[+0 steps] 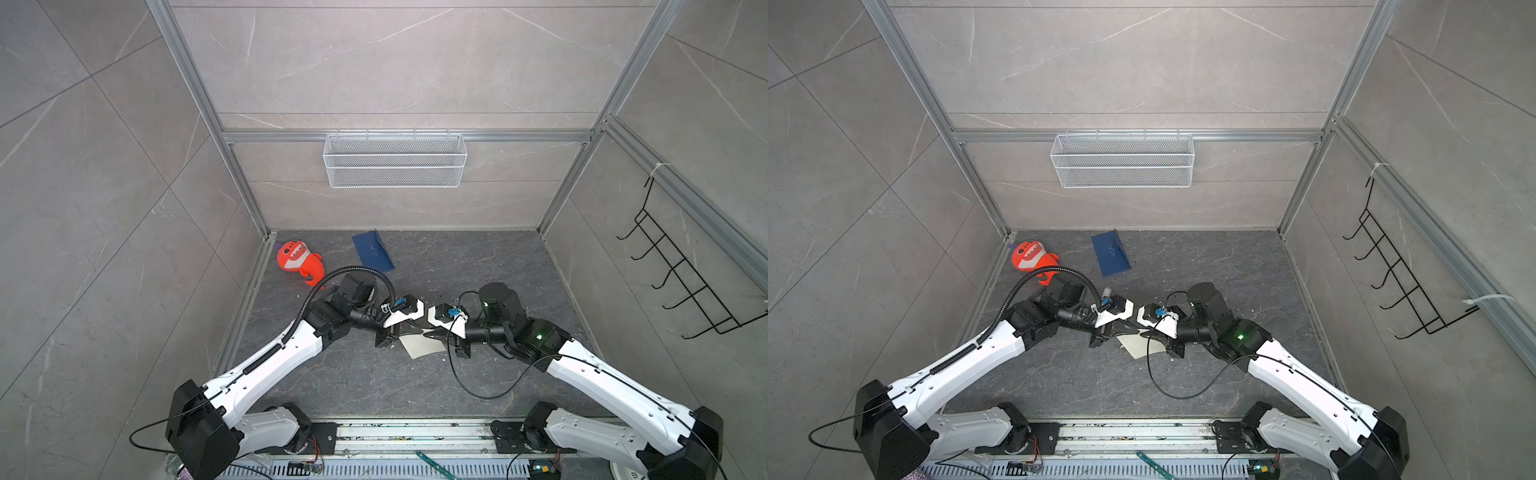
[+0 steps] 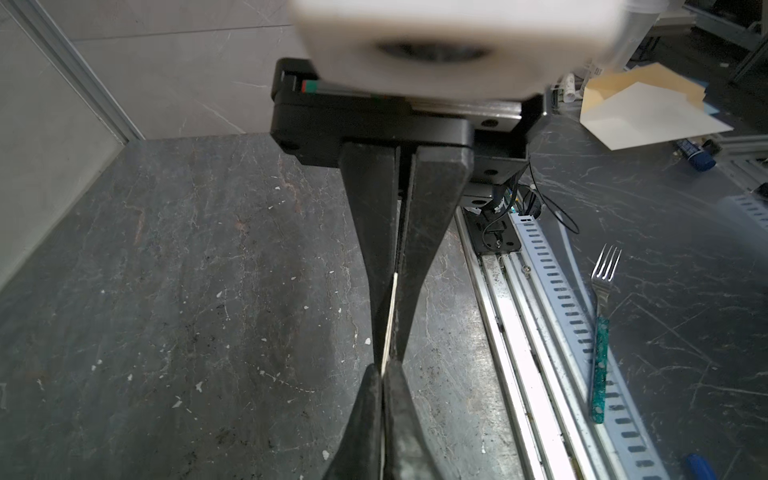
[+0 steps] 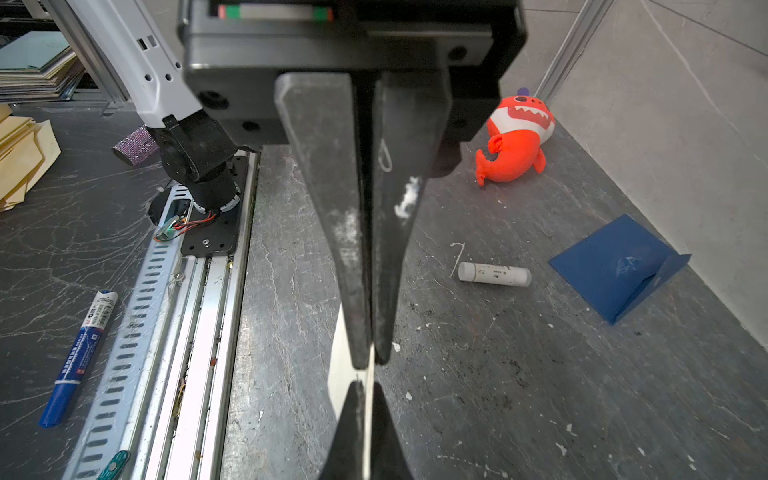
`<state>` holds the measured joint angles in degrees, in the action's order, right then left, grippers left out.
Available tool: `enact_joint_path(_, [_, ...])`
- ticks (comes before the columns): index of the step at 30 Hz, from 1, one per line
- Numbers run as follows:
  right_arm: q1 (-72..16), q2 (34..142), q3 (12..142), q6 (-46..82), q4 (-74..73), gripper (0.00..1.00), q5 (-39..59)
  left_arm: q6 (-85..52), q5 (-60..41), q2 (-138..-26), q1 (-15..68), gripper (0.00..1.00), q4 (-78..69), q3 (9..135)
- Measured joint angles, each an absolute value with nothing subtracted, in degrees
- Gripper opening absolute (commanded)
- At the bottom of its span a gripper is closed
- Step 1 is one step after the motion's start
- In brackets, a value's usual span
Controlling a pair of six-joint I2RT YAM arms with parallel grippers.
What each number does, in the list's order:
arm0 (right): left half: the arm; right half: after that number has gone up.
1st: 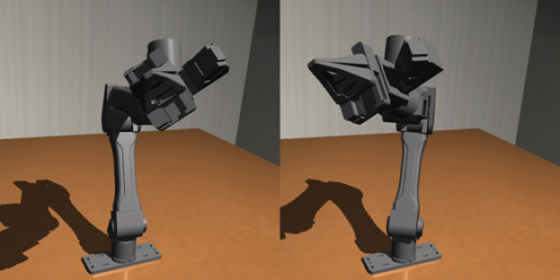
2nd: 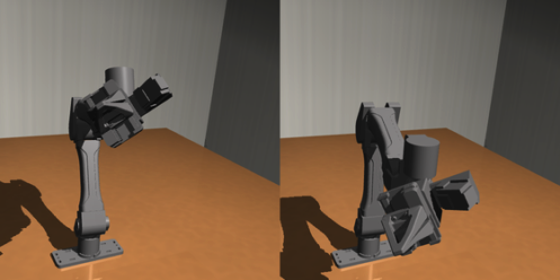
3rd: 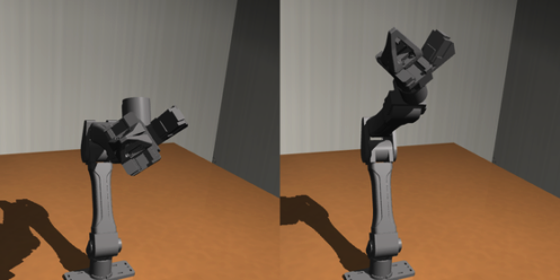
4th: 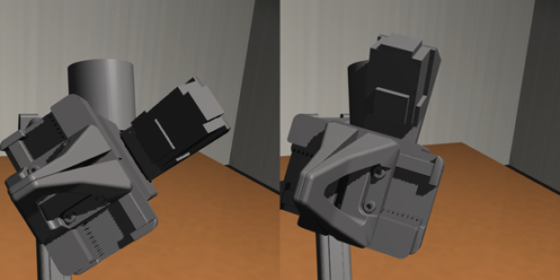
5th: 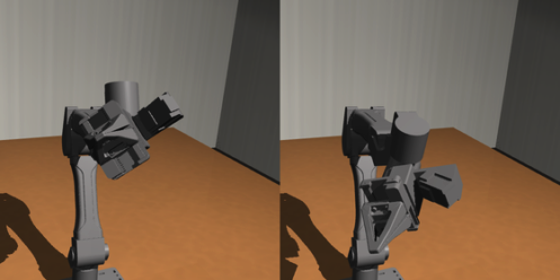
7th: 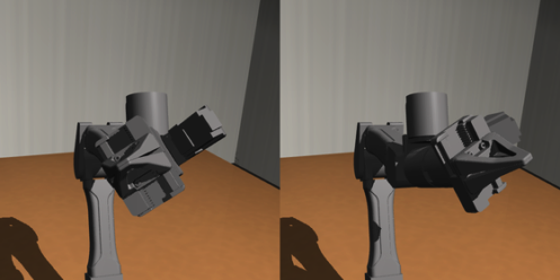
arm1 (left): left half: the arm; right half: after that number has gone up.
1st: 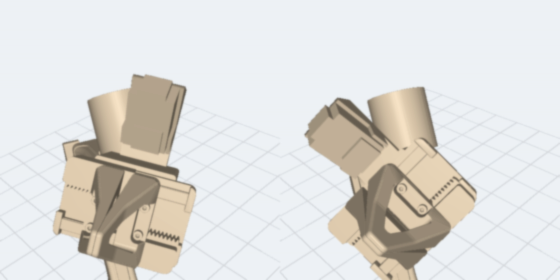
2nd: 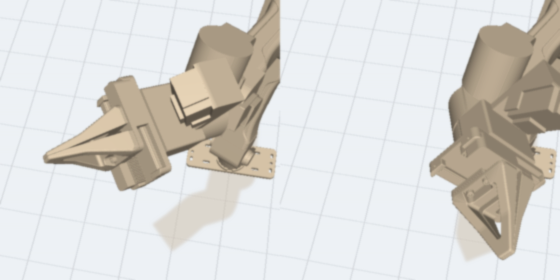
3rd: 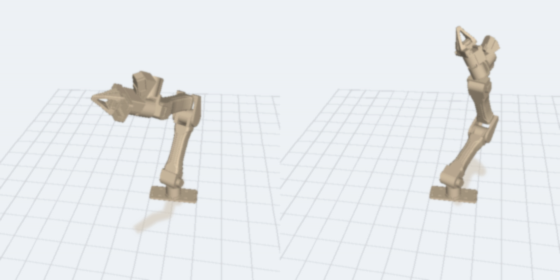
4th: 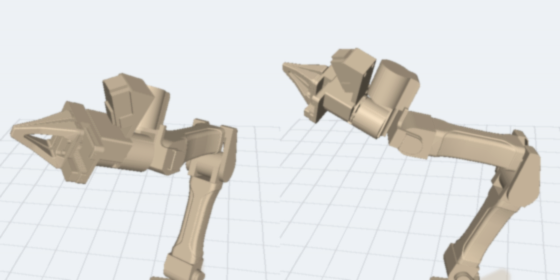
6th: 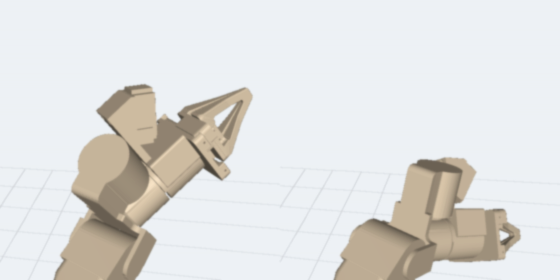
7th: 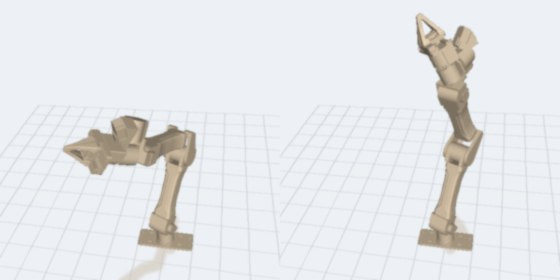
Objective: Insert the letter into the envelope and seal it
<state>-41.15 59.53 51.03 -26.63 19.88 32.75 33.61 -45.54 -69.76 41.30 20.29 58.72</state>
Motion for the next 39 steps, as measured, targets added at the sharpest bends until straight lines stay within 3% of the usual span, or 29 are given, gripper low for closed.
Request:
enact_joint_path(2, [-41.1, 59.5, 51.0, -26.6, 19.9, 0.01, 32.4, 33.6, -45.5, -69.8, 41.3, 0.0, 20.4, 58.7])
enact_joint_path(12, [-41.1, 58.3, 50.9, -23.5, 17.0, 0.27, 30.2, 27.8, -44.9, -66.6, 41.3, 0.0, 11.9, 53.7])
enact_joint_path(18, [-39.6, 55.7, 49.4, -20.7, 14.3, 0.26, 31.9, 24.2, -44.6, -62.4, 41.2, 0.0, 6.3, 50.1])
enact_joint_path(28, [-38.3, 55.5, 48.1, -17.7, 11.7, 0.04, 35.2, 20.8, -44.7, -62.1, 40.1, 0.0, 1.7, 49.9])
enact_joint_path(30, [-38.2, 55.5, 48.1, -17.6, 11.4, 0.06, 35.4, 20.3, -44.8, -62.1, 39.8, 0.0, 1.1, 49.8])
enact_joint_path(32, [-38.2, 55.5, 48.1, -17.5, 11.5, 0.18, 35.4, 19.9, -45.0, -62.0, 39.7, 0.0, 0.7, 49.5])
enact_joint_path(34, [-38.0, 55.5, 48.1, -17.7, 11.9, 0.23, 35.4, 19.5, -45.1, -61.6, 39.2, 0.0, 0.6, 49.1])
enact_joint_path(39, [-36.9, 55.3, 47.9, -18.2, 13.1, 0.23, 35.1, 18.4, -45.1, -60.4, 37.6, 0.0, -0.6, 48.4])
